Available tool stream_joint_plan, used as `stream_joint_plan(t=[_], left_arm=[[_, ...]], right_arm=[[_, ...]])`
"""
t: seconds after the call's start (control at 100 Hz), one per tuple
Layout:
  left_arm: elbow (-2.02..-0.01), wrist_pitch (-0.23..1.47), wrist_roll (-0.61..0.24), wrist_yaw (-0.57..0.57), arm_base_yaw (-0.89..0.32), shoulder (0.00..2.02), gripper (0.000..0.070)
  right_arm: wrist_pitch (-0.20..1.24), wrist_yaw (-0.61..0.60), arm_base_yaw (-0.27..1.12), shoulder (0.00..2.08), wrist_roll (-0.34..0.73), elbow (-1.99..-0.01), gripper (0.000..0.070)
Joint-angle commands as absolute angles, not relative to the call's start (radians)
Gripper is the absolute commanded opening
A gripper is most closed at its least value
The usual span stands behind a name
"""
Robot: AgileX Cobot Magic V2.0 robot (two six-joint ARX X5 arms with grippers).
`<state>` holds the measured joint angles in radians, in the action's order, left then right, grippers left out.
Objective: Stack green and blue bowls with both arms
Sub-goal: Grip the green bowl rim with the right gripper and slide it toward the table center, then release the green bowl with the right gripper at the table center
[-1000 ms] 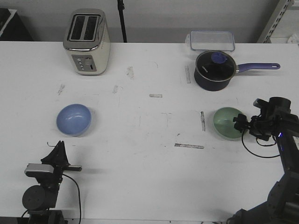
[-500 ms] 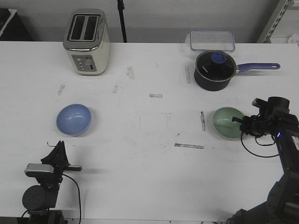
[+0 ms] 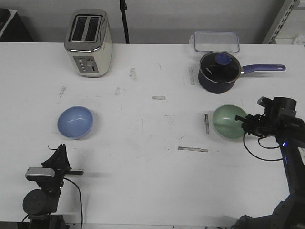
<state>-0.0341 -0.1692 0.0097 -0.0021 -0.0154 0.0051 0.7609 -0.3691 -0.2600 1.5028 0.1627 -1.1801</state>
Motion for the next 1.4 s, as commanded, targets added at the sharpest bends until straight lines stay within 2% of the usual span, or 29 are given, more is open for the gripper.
stream_joint_plan(t=[0.0,0.24,0.45,0.73,1.08,1.39], left_arm=[[-0.012,-0.181,0.014,-0.004,-0.014,0.003,0.0001],[-0.012,-0.181,0.015,-0.004,-0.014,0.003,0.0001],[-0.012,-0.181,0.015,-0.004,-0.014,0.003,0.0001],[-0.012,-0.181,0.014,-0.004,-0.014,0.003,0.0001],[-0.012,-0.181,0.014,-0.004,-0.014,0.003,0.0001],[-0.012,-0.181,0.015,-0.004,-0.014,0.003,0.0001]], right_arm=[[0.756,-0.383,-0.233,1.496,0.21,-1.191,0.0003],[0.747,-0.38,-0.035,1.486,0.363,-1.191,0.0003],[0.694,-0.209,0.199,1.491,0.474,-1.191,0.0003],[0.623,-0.125,0.424,1.496,0.59,-1.191,0.0003],[0.516,-0.104,0.539,1.585,0.719,-1.193,0.0003],[0.506,-0.092,0.563,1.654,0.733,-1.219,0.0003]])
